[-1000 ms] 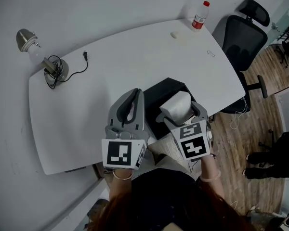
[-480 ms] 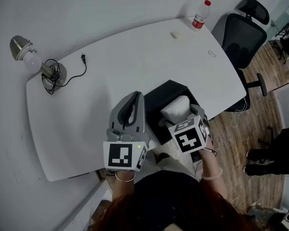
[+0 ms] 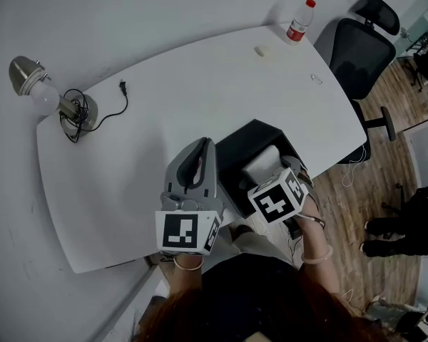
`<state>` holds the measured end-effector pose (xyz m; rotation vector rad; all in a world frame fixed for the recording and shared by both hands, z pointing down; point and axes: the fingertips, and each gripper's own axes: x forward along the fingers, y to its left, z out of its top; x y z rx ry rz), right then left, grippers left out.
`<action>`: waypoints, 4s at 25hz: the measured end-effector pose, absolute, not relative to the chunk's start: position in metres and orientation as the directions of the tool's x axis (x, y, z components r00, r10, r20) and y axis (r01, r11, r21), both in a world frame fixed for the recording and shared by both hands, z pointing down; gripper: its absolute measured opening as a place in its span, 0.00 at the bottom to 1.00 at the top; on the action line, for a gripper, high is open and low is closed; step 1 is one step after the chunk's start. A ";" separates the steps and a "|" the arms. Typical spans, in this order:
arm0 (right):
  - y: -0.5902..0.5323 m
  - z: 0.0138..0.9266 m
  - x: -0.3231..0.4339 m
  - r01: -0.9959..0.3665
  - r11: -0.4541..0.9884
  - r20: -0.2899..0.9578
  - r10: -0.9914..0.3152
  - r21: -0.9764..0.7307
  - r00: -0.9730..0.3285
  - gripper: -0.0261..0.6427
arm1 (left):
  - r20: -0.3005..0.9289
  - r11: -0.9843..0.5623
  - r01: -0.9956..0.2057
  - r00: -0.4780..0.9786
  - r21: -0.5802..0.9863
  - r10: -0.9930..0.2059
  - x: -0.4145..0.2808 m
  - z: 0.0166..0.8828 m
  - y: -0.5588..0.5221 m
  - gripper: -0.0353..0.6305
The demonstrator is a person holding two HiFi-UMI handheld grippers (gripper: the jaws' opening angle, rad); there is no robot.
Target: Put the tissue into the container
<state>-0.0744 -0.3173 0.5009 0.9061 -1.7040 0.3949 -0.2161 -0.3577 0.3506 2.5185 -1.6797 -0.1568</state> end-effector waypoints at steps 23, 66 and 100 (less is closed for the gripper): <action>-0.318 0.500 -0.081 -0.700 0.700 0.926 -0.345 0.143 -0.156 0.67 | -0.024 -0.357 -0.922 0.358 0.150 -0.934 -0.213 0.349 -0.349 0.11; -0.241 0.404 -0.046 -0.580 0.804 0.636 -0.515 0.126 -0.575 0.67 | -0.078 -0.127 -0.992 0.126 0.010 -0.989 -0.138 0.301 -0.200 0.11; -0.158 0.371 -0.020 -0.665 0.731 0.473 -0.644 0.151 -0.601 0.38 | -0.070 -0.080 -0.997 0.079 0.009 -0.994 -0.114 0.299 -0.077 0.11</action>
